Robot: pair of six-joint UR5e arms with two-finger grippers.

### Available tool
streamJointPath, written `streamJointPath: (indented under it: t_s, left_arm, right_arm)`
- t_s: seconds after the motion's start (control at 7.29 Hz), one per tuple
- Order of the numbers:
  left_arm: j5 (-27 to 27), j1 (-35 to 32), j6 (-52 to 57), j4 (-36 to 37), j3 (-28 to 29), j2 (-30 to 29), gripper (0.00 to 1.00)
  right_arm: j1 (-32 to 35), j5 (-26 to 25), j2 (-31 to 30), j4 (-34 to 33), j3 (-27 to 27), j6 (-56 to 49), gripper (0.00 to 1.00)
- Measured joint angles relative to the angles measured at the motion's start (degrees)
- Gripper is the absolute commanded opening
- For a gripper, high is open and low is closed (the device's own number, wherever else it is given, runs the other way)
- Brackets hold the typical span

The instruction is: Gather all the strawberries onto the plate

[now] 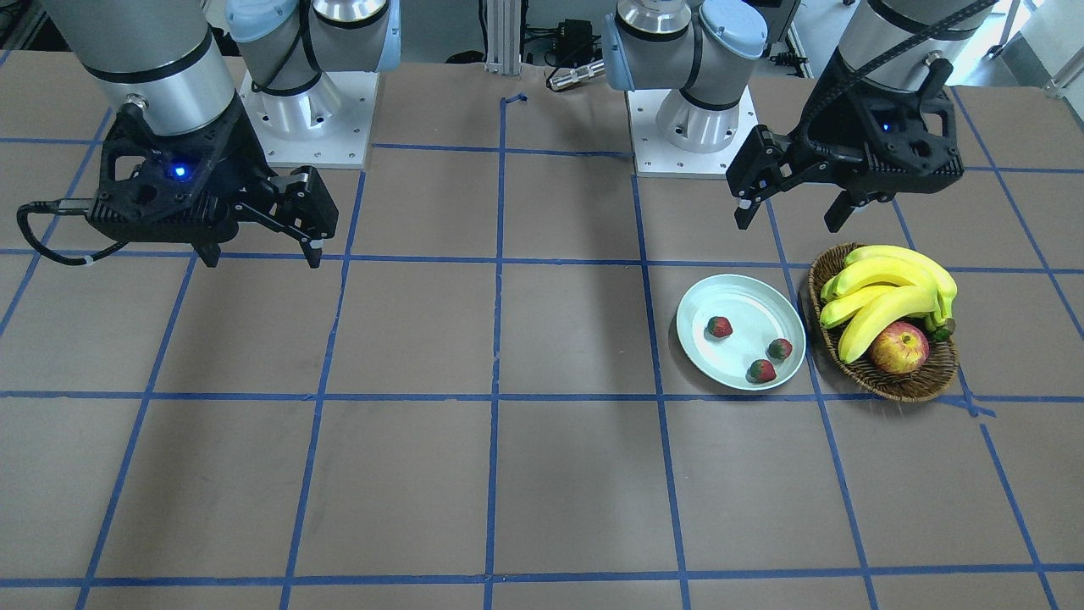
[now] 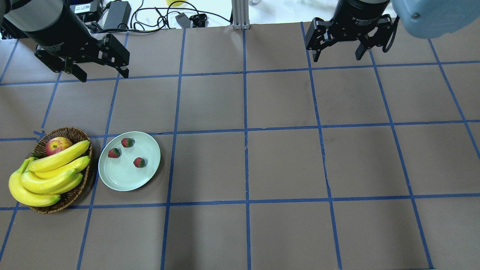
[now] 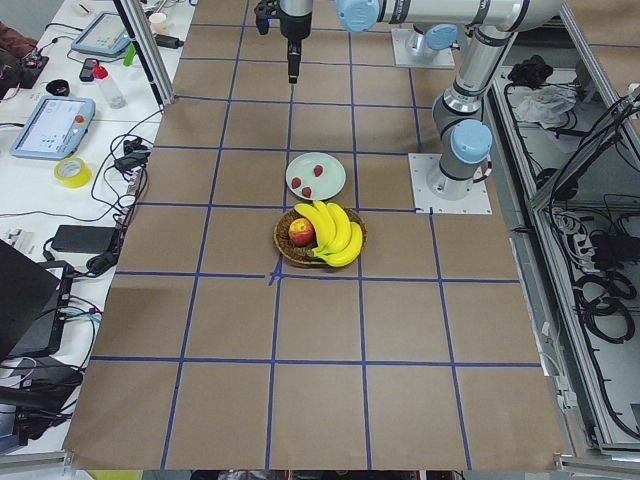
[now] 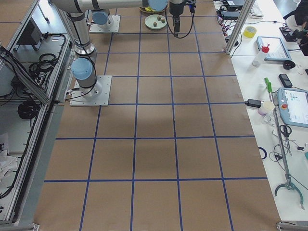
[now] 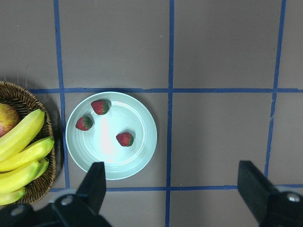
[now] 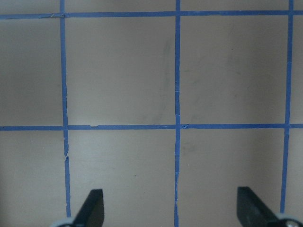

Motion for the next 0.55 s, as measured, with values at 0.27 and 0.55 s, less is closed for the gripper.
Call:
streamJointPath:
  t_s: [0.27,0.55]
  left_arm:
    - [0.32,-0.02,0.36,-0.06,-0.22,-0.07,1.00]
    - [0.41,0.05,0.44,0.05,-0.68,-0.44,1.00]
  right_arm:
    - [0.00,0.00,0.00,0.00,0.00,0.00,1.00]
    - [0.00,0.00,0.00,0.00,0.00,0.00,1.00]
